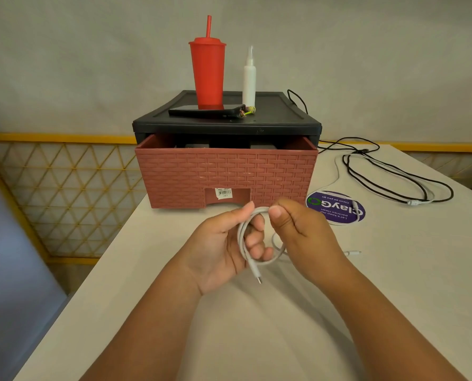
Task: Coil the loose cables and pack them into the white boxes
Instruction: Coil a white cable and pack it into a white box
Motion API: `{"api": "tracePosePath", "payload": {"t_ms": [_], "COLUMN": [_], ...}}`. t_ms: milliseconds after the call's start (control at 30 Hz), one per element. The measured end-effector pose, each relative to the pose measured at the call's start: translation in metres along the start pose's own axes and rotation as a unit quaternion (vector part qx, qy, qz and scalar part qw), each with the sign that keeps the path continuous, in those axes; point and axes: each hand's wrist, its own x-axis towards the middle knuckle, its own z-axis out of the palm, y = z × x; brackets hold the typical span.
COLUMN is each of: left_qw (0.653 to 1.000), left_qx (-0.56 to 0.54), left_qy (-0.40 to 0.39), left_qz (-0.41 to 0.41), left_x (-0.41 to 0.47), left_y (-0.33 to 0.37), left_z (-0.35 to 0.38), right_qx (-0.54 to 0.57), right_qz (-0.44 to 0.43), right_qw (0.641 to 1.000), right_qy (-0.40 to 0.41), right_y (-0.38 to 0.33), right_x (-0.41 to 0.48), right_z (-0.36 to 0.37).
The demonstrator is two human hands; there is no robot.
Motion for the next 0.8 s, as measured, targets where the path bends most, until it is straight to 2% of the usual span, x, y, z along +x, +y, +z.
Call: {"api": "tracePosePath", "payload": {"t_ms": [100, 267, 367, 433, 500, 600, 667, 800], "left_qw": [1.0, 0.999, 0.993, 0.978, 0.959, 0.945, 0.945, 0.955], "left_qx": [0.007, -0.042, -0.116, -0.197, -0.26, -0.288, -0.271, -0.188], "left_qy": [0.0, 0.01, 0.009, 0.011, 0.017, 0.042, 0.059, 0.079], "left_qz": [-0.027, -0.029, 0.018, 0.071, 0.11, 0.148, 0.174, 0.216], "left_x": [-0.001, 0.0, 0.0, 0.001, 0.001, 0.0, 0.0, 0.0], "left_y": [0.002, 0.005, 0.008, 0.012, 0.016, 0.017, 0.017, 0.015], "left_z": [0.0, -0.001, -0.006, -0.012, -0.018, -0.022, -0.017, -0.008], "right_qx": [-0.06, 0.058, 0.053, -0.005, -0.096, -0.18, -0.198, -0.195], "right_qz": [-0.028, -0.025, -0.003, 0.018, 0.042, 0.066, 0.06, 0.033], "right_qw": [0.998, 0.998, 0.998, 0.999, 0.994, 0.976, 0.967, 0.962], "right_qy": [-0.012, 0.008, 0.038, 0.036, -0.006, -0.103, -0.148, -0.189], "right_y": [0.002, 0.001, 0.003, 0.008, 0.01, 0.004, -0.004, -0.011], "right_x": [-0.001, 0.0, 0.0, -0.001, 0.0, -0.002, -0.005, -0.008], "right_z": [-0.001, -0.003, -0.007, -0.01, -0.008, 0.003, 0.009, 0.011]}}
